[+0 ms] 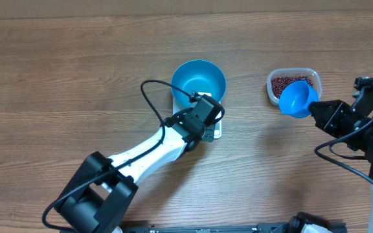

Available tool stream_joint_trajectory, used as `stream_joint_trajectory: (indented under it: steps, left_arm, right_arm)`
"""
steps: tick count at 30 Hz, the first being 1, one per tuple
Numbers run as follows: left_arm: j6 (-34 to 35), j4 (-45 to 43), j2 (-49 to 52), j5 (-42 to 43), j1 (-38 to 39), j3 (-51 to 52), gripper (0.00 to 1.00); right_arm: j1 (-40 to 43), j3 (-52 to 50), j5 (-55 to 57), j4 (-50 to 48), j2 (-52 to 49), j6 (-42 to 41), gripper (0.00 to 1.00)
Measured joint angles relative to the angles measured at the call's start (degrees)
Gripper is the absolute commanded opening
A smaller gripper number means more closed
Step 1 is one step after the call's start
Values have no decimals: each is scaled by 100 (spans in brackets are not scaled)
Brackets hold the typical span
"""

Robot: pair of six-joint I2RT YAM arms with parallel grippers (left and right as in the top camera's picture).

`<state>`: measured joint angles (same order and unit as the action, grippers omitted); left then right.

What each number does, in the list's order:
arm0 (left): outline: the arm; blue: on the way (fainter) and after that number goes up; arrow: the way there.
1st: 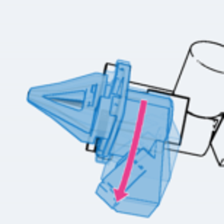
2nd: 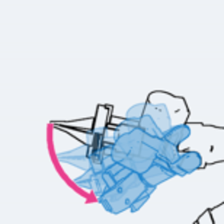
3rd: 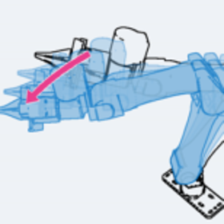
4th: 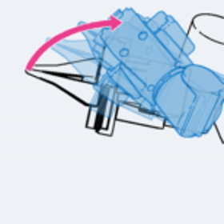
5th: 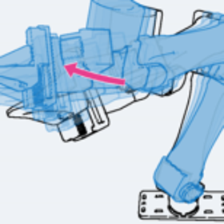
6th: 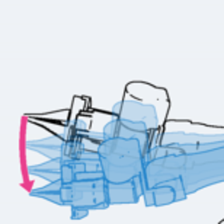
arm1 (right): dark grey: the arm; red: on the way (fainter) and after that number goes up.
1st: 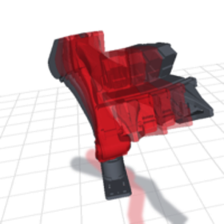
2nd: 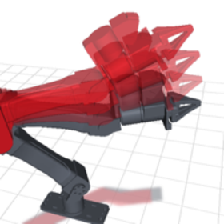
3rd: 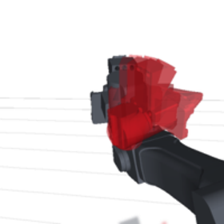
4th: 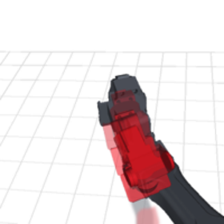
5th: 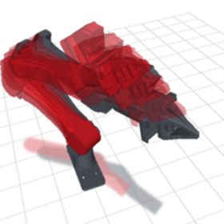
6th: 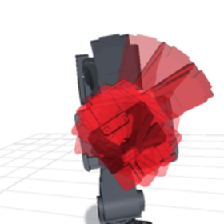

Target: Scoop item into bowl and weigh 150g on scale

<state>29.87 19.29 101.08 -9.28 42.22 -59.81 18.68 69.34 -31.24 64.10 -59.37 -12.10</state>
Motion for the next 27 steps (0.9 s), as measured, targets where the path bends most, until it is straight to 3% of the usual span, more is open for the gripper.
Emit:
stream_joint_trajectory:
  steps: [27]
  left_arm:
    - [-350,-431,407,0,-37,0,4]
  right_arm:
    - [0,0,17,-2,0,13,4]
